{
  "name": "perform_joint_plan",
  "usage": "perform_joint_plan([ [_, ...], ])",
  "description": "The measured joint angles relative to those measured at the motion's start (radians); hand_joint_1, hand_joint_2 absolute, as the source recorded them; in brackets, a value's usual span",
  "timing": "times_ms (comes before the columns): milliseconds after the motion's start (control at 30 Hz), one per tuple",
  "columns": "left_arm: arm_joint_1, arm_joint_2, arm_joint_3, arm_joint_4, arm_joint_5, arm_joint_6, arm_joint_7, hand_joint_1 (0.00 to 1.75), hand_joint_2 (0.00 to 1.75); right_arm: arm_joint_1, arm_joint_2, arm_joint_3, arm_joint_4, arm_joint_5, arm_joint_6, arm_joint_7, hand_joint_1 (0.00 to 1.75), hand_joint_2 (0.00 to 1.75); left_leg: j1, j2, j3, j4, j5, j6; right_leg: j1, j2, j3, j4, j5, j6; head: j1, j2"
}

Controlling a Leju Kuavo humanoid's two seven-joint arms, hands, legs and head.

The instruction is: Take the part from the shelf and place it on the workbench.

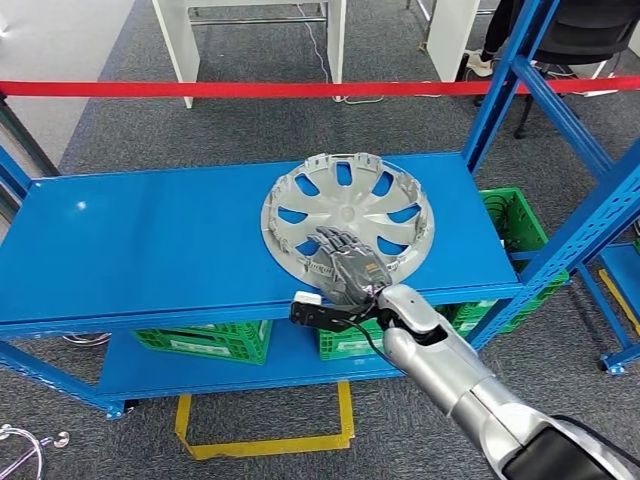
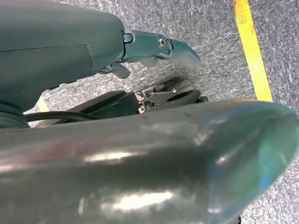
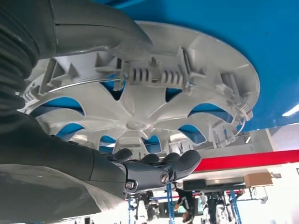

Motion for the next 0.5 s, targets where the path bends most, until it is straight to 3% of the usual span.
perform_joint_plan([
  [500, 0.004, 0.000, 0.002, 0.000, 0.008, -0.003, -0.010, 0.00, 0.00, 0.017, -0.041, 0.000, -0.052, -0.019, 0.021, -0.005, 0.00, 1.75, 0.000, 0.000, 0.000, 0.000, 0.000, 0.000, 0.000, 0.000, 0.000, 0.000, 0.000, 0.000, 0.000, 0.000],
])
